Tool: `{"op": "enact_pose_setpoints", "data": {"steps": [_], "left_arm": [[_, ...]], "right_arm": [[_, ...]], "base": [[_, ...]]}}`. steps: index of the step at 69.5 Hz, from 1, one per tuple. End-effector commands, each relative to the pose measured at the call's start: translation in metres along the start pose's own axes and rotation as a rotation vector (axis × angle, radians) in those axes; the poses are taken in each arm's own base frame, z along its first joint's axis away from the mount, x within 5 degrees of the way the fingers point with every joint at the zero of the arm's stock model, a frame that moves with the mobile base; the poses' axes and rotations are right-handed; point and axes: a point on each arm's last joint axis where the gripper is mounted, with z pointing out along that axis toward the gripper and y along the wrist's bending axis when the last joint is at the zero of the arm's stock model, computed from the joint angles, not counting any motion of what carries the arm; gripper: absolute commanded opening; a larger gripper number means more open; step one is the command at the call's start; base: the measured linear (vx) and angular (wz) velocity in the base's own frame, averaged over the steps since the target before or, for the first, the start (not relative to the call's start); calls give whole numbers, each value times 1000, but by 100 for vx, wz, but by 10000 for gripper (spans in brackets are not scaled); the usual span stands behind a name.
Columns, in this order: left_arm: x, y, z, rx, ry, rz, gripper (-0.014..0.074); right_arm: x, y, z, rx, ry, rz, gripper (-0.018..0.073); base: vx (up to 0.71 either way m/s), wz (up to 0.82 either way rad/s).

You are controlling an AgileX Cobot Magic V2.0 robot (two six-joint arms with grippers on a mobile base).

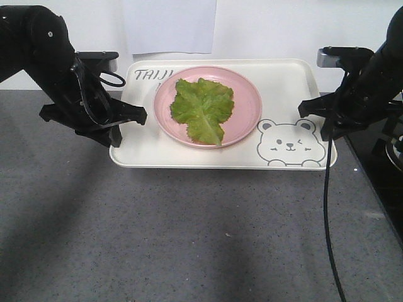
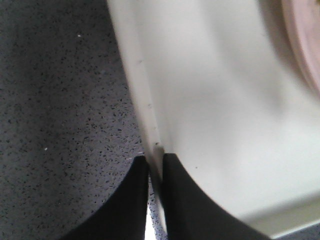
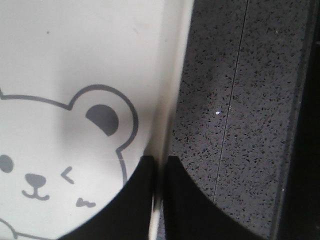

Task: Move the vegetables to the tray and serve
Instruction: 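Hold the cream tray level with both grippers while the base moves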

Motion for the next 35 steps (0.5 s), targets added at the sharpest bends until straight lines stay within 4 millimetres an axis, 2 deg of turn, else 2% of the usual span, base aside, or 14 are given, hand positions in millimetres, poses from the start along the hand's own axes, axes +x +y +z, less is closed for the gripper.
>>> {"op": "enact_pose_setpoints", "data": {"steps": [1,35], "left_arm": [[-2,-18,-36,113,-137,24,-6],[-2,-18,-36,113,-137,24,-6]], "right_arm": [[-7,13,-32,-67,-148,-22,-7],[-7,13,-32,-67,-148,-22,-7]], "base": [[0,0],[0,0]]}}
